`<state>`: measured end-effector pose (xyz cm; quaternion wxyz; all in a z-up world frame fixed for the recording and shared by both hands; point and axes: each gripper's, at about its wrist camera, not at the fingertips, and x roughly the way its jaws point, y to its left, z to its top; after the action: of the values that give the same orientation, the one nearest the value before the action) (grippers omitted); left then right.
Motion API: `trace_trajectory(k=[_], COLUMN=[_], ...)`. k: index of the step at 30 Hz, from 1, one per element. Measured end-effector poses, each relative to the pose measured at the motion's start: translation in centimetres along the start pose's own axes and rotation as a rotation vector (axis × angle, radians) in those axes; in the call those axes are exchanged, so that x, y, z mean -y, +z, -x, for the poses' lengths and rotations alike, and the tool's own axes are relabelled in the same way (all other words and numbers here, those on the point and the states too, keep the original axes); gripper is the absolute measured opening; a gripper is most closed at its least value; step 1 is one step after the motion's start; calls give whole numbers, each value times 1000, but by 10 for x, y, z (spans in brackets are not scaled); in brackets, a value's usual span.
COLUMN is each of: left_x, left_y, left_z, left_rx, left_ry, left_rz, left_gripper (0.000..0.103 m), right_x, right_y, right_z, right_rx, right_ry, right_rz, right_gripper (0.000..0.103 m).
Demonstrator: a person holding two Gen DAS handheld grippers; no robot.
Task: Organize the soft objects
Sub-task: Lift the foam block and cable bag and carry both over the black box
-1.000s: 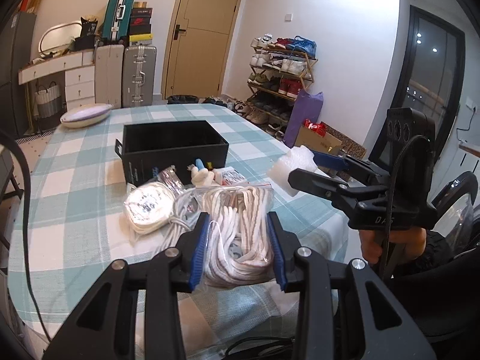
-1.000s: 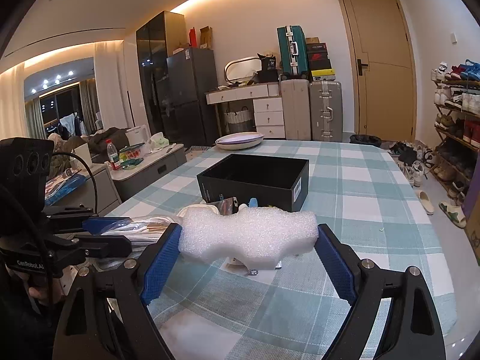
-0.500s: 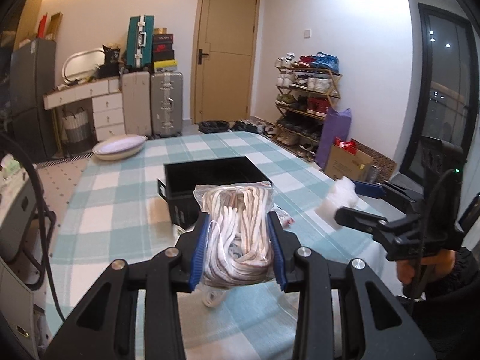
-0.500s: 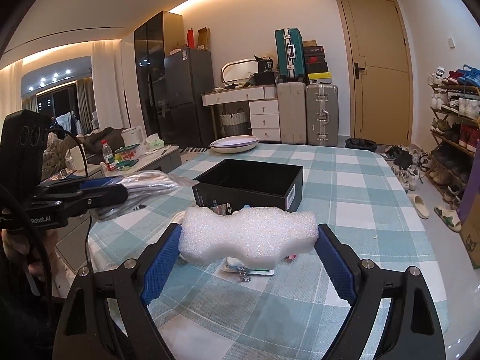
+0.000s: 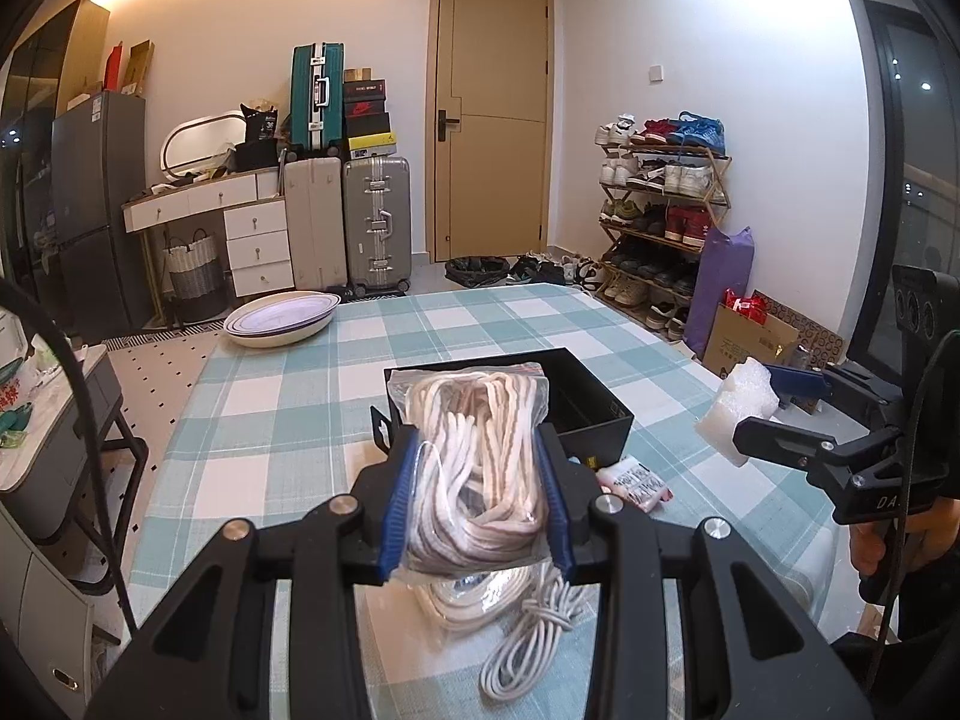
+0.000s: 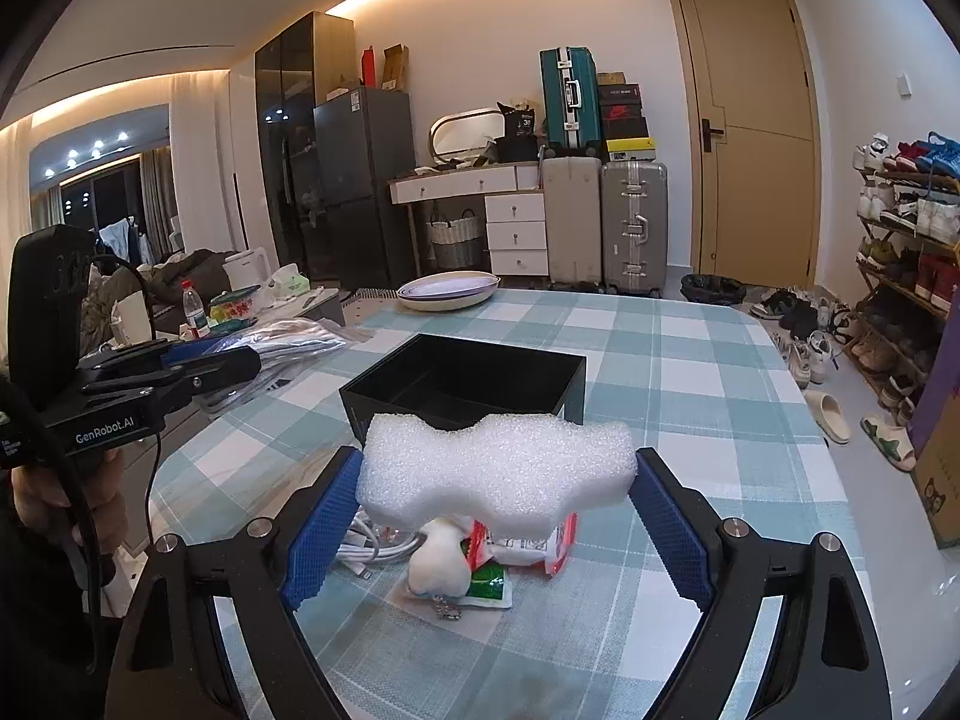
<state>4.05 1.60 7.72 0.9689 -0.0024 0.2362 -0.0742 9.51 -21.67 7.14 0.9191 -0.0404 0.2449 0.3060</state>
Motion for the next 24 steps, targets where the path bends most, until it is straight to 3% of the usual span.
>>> trace_trajectory(k=[24], left_x=[-14], left_y=[29], left_z=[-76], left_rx=[-50], left_ry=[11], left_rz=[-6], left_gripper=[36], right_x=[10], right_y=[43], right_z=[-89], right_rx=[-54], right_ry=[-49], right_rz=[57], right_gripper=[90])
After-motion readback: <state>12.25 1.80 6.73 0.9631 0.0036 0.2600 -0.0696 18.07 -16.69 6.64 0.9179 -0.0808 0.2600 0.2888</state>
